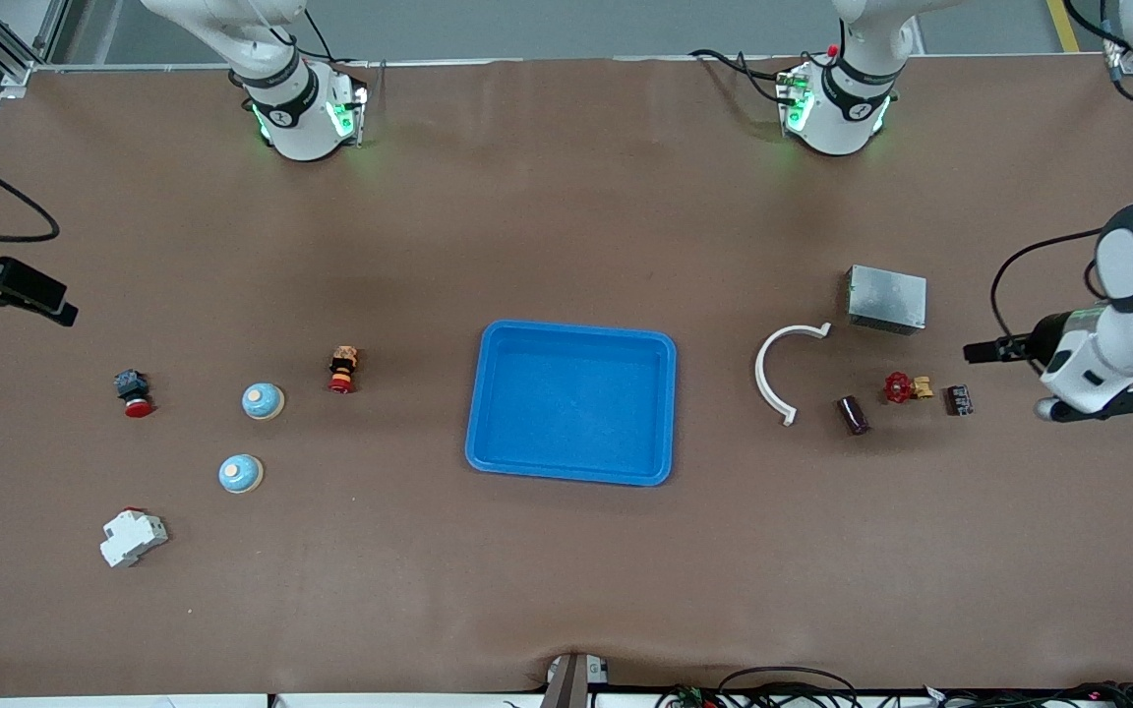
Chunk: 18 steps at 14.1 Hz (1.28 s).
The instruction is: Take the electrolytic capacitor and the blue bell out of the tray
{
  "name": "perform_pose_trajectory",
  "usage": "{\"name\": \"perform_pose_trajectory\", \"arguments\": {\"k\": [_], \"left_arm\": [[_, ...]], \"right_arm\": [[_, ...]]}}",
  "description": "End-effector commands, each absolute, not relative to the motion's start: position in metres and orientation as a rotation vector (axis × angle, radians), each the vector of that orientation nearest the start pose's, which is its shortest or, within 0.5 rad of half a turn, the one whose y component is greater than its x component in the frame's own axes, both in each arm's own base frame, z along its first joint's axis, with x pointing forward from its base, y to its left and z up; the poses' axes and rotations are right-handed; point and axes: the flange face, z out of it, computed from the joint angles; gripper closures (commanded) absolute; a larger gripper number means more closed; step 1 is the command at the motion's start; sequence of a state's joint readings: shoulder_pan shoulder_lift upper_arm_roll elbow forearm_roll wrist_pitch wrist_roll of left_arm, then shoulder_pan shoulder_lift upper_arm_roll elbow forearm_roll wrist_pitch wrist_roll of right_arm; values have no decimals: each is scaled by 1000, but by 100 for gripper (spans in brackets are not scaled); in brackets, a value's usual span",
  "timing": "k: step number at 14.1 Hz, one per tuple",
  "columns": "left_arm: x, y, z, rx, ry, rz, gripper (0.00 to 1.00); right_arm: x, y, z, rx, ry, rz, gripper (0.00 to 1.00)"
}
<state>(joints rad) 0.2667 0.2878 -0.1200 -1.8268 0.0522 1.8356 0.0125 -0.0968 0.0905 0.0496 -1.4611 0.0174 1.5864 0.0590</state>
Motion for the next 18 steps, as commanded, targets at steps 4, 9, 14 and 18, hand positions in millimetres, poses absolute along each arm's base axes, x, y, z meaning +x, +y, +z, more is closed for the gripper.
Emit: {"name": "perform_pose_trajectory", "arguments": {"k": [4, 9, 14, 18], "left_arm": [[587, 79, 451, -3168, -163, 429, 0], [593, 41, 519, -3164, -348, 400, 0], [589, -17, 579, -3139, -182, 207, 0], [591, -20, 598, -3160, -175, 145, 0]], "right_arm": [[557, -11, 640, -3125, 156, -52, 0], [552, -21, 640, -3125, 162, 3, 0], [545, -16, 642, -3130, 124, 60, 0], [536, -12, 651, -3128, 114, 58, 0]]}}
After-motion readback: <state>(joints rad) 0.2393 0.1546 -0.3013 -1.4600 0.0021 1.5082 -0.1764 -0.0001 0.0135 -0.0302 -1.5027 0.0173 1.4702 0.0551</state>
